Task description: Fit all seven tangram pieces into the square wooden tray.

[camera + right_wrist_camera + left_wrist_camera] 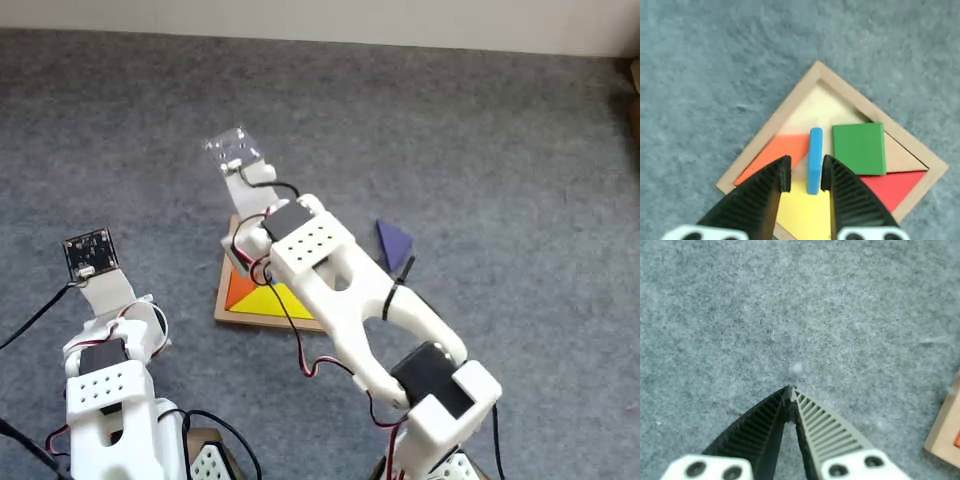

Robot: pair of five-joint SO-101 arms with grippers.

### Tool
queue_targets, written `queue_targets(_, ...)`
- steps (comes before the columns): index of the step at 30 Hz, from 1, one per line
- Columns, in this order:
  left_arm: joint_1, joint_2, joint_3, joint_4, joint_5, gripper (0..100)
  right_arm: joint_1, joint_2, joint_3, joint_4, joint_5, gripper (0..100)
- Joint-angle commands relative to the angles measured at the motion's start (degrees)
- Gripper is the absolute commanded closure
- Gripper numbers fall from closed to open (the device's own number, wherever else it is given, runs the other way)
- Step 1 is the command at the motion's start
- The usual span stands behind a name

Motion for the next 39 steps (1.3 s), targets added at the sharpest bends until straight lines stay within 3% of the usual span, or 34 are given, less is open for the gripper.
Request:
queue_targets(1, 1.19, -0.84, -1.71, -0.88, -0.62, 99, 1.98, 2.07, -0.66, -1.36, 2.37, 88.9)
queue_targets(12, 1.19, -0.84, -1.71, -0.88, -0.62, 99, 10.59, 4.88, -0.75, -0.92, 2.55, 88.9)
queue_targets(28, 1.19, -0.84, -1.71, -0.88, -0.62, 99, 10.15, -4.09, 3.38, -1.10, 2.55, 89.0)
queue_targets(39, 1.19, -0.84, -1.71, -0.88, -0.62, 99, 4.62, -4.09, 3.82, -1.10, 5.27, 89.0)
